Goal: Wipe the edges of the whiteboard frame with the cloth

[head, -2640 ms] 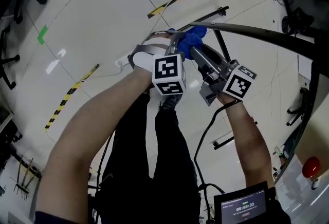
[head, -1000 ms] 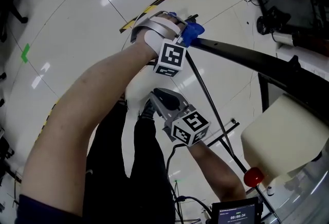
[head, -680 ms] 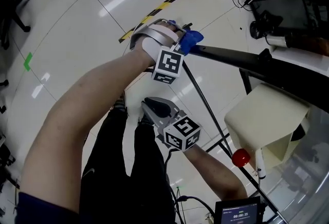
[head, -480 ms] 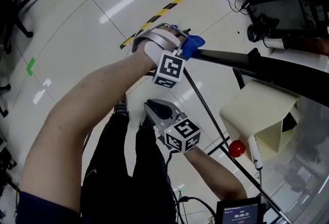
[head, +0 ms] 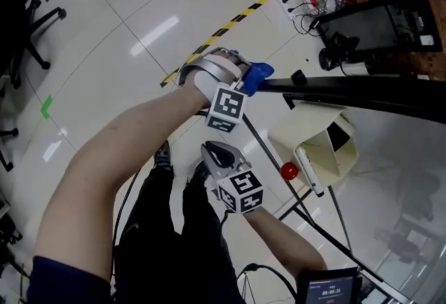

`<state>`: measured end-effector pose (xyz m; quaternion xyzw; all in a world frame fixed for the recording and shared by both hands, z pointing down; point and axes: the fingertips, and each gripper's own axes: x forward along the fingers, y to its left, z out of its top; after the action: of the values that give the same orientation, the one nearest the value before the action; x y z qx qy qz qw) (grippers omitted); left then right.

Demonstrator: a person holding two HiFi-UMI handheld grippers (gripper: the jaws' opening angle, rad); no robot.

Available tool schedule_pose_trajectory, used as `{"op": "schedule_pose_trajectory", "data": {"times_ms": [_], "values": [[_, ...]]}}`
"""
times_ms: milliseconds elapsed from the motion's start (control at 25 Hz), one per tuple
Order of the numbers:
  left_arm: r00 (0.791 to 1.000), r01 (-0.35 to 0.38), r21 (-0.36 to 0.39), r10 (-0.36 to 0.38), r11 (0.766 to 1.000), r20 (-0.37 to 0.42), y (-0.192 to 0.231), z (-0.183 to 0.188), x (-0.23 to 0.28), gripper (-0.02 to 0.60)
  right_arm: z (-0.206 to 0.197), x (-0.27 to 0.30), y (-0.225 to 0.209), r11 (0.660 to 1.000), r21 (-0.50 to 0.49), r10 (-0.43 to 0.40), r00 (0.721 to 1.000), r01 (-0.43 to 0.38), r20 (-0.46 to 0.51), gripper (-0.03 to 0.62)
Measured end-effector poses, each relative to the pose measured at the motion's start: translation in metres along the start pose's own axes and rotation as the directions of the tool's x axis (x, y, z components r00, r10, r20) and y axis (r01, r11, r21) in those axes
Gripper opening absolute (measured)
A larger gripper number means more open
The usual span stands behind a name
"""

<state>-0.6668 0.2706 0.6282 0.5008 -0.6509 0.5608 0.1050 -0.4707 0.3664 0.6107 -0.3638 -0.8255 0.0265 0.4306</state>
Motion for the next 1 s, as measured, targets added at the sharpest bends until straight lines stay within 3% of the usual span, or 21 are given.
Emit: {"op": "schedule_pose_trajectory", "data": {"times_ms": [160, 320, 760, 1000], "values": [[1.0, 0.004, 0.036, -0.004, 0.999, -0.002, 0.009, 0.009, -0.017, 0.132, 0.023, -0.018, 0.015, 1.0, -0.002, -0.001, 1.0, 0.001, 0.028, 0.041], [1.0, -0.004, 0.02, 0.003, 1.0, 0.015, 0.022, 0.015, -0.032, 0.132, 0.032, -0.025, 0.031, 0.999, -0.05, -0.008, 0.999, 0.009, 0.032, 0.041], [0.997, -0.053, 0.006, 0.053, 0.999, 0.051, 0.073, 0.036, -0.069, 0.134, 0.06, -0.05, 0.056, 0.999, -0.033, -0.038, 0.996, 0.041, 0.075, 0.041], [0.996, -0.074, -0.025, 0.075, 0.997, 0.057, 0.079, 0.034, -0.082, 0.137, 0.091, -0.074, 0.072, 0.997, -0.045, -0.062, 0.992, 0.067, 0.114, 0.041]]}}
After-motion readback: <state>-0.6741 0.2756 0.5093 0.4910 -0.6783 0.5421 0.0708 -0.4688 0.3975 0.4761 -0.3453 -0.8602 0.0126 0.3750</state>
